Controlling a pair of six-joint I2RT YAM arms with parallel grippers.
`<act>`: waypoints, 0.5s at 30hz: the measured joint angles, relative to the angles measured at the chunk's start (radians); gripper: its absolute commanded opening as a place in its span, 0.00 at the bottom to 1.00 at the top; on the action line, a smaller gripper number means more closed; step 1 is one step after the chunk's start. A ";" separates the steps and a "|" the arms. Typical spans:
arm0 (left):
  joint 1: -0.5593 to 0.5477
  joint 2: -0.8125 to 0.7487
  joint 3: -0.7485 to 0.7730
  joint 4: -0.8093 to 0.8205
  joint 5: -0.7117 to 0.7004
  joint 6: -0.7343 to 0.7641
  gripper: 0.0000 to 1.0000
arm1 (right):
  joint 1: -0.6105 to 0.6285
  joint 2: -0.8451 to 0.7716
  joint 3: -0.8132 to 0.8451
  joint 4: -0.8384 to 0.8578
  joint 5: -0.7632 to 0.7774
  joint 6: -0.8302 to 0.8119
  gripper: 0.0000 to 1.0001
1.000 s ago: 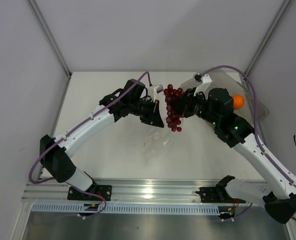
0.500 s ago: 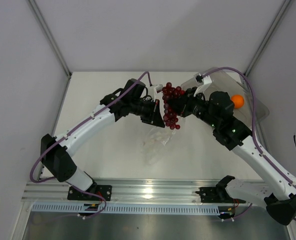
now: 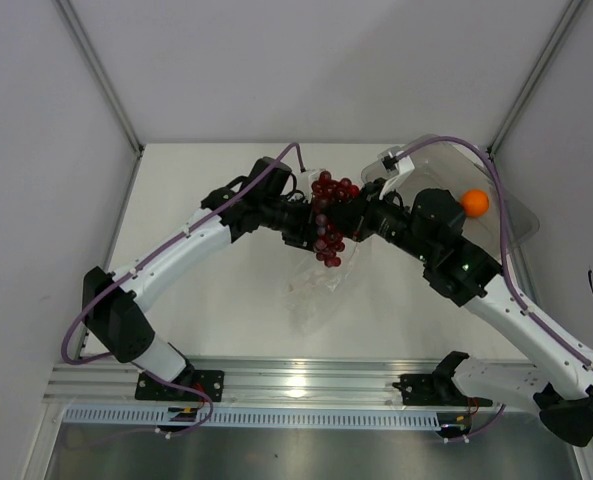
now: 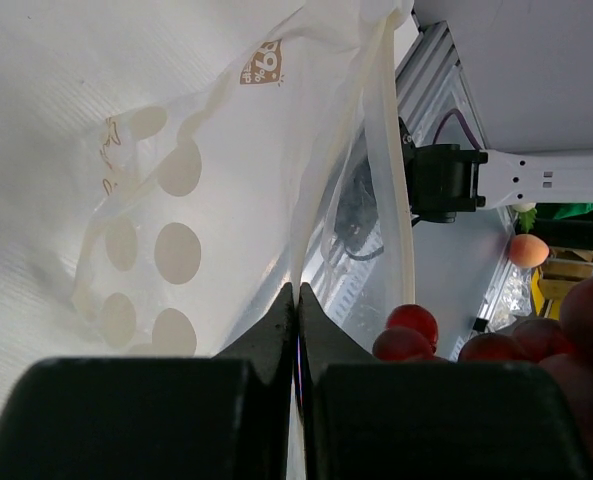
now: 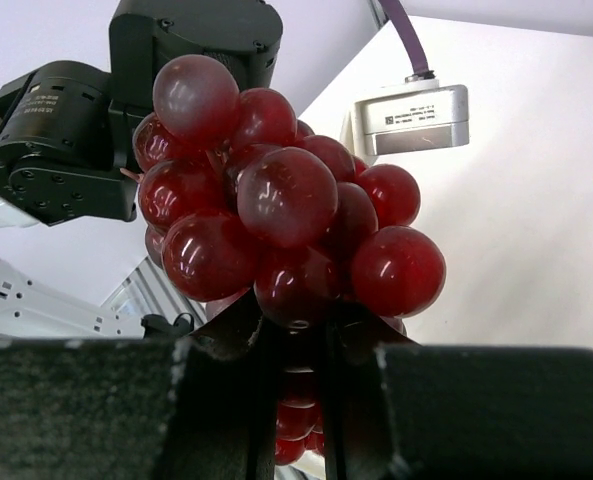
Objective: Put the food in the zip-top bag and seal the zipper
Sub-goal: Place the fake fruit in the zipper food storage bag.
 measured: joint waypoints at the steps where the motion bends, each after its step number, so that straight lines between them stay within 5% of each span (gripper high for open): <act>1: 0.000 0.000 0.000 0.000 0.000 0.000 0.01 | 0.002 0.001 0.000 0.000 0.001 -0.002 0.00; 15: 0.013 -0.008 -0.008 0.016 0.003 -0.024 0.01 | 0.007 -0.012 -0.164 0.080 0.050 -0.042 0.00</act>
